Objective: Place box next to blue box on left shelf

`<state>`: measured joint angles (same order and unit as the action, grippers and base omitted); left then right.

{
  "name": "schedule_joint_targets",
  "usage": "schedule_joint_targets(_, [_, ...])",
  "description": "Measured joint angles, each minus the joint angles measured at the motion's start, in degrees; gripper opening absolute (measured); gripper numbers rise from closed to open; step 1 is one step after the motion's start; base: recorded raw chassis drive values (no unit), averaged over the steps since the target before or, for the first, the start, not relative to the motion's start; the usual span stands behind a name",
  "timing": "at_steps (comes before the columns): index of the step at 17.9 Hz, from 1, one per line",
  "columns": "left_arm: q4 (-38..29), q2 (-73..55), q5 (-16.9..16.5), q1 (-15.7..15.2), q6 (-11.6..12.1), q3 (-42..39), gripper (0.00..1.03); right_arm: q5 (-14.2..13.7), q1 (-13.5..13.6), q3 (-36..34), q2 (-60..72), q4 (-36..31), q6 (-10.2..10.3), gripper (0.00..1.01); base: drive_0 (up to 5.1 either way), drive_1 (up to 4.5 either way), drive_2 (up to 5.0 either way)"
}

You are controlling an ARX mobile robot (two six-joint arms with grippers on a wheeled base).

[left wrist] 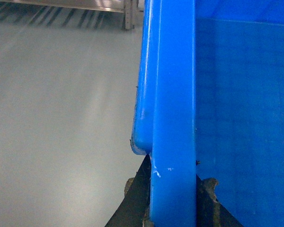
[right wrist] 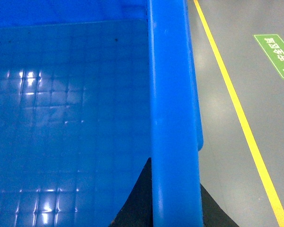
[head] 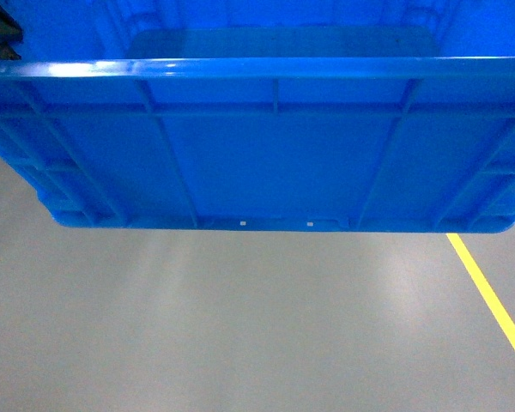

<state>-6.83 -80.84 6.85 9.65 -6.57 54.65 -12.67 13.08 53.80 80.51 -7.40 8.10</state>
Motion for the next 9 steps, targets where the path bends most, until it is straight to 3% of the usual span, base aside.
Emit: schedule_joint_targets(9, [-0.13, 0.00, 0.00, 0.00, 0.02, -0.04, 0.08, 0.02, 0.00, 0.00, 0.00, -0.13, 0.02, 0.07, 0.0, 4.25, -4.3])
